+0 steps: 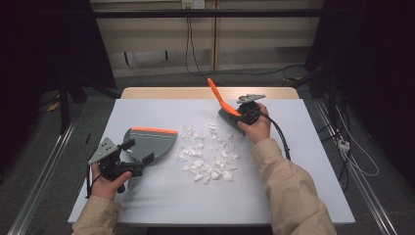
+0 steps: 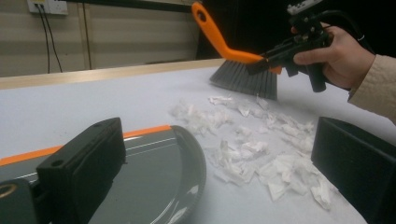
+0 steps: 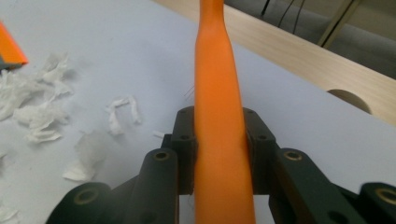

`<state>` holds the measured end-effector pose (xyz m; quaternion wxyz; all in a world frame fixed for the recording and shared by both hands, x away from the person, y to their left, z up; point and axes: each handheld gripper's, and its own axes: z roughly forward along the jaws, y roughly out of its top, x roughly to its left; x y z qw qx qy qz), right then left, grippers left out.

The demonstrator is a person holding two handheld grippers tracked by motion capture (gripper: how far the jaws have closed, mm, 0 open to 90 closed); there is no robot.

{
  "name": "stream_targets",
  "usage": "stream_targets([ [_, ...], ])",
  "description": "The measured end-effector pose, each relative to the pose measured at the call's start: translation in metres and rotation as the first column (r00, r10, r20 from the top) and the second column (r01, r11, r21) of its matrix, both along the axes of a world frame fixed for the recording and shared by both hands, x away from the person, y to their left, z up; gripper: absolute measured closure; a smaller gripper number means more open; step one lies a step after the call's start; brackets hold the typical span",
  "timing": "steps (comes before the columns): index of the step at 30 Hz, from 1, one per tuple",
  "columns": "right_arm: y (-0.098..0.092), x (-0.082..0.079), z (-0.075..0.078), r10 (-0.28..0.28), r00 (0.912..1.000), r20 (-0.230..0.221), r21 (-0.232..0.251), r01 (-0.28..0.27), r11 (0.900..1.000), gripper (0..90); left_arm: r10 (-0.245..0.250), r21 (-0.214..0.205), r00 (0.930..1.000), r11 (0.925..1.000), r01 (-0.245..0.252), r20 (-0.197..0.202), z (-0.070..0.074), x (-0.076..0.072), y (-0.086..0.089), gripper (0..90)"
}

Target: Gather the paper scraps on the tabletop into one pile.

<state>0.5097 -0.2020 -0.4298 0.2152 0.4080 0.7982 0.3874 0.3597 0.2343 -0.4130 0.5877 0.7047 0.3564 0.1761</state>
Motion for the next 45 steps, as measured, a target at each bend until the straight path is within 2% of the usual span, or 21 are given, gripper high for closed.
stream_targets([
  [4,0.007,-0.004,0.001,0.072,0.9973,-0.010,-0.023,-0.073,0.9971,71.6,0.004,0.003,1.0000,1.0000,-0.004,0.000,0.000,0.000,0.002,2.6],
  [7,0.007,-0.011,0.003,0.115,0.9928,-0.034,-0.029,-0.116,0.9928,71.6,0.002,0.001,1.0000,1.0000,-0.002,0.003,0.000,0.000,0.002,2.6],
  [12,0.010,-0.030,0.005,0.190,0.9810,-0.040,-0.052,-0.192,0.9801,71.6,-0.004,0.005,1.0000,1.0000,0.004,0.005,0.001,-0.001,0.000,2.7],
  [20,0.012,-0.065,0.008,0.249,0.9670,-0.052,-0.045,-0.252,0.9667,71.6,-0.002,0.006,0.9999,1.0000,0.002,0.011,0.002,-0.003,-0.001,2.7],
  [23,0.013,-0.076,0.010,0.273,0.9592,-0.071,-0.022,-0.276,0.9610,71.7,-0.005,0.013,0.9999,0.9999,0.005,0.012,0.001,-0.004,-0.002,2.7],
  [25,0.013,-0.084,0.013,0.279,0.9583,-0.064,-0.021,-0.280,0.9597,71.7,-0.006,0.013,0.9999,0.9999,0.006,0.013,0.002,-0.004,-0.002,2.8],
  [26,0.012,-0.087,0.016,0.280,0.9583,-0.056,-0.012,-0.281,0.9596,71.7,-0.007,0.015,0.9999,0.9999,0.007,0.014,0.002,-0.004,-0.002,2.7],
  [30,0.006,-0.087,0.025,0.243,0.9700,-0.007,0.026,-0.243,0.9697,71.7,-0.009,0.017,0.9999,0.9998,0.009,0.013,0.002,-0.004,-0.002,2.7],
  [33,0.002,-0.078,0.027,0.197,0.9804,0.008,0.031,-0.197,0.9799,71.7,-0.012,0.019,0.9998,0.9997,0.011,0.013,0.002,-0.004,-0.003,2.7],
  [37,-0.003,-0.064,0.022,0.144,0.9896,0.007,0.052,-0.144,0.9882,71.7,-0.013,0.019,0.9998,0.9997,0.013,0.012,0.001,-0.004,-0.002,2.7],
  [41,-0.005,-0.054,0.012,0.110,0.9940,-0.004,0.025,-0.110,0.9937,71.7,-0.013,0.013,0.9999,0.9998,0.012,0.009,0.001,-0.003,-0.002,2.7],
  [43,-0.006,-0.049,0.010,0.089,0.9960,-0.004,0.033,-0.089,0.9955,71.7,-0.008,0.015,0.9999,0.9999,0.008,0.008,0.001,-0.003,-0.002,2.7],
  [45,-0.006,-0.043,0.008,0.075,0.9971,0.004,-0.002,-0.075,0.9971,71.7,-0.009,0.016,0.9999,0.9998,0.009,0.008,0.001,-0.003,-0.002,2.7],
])
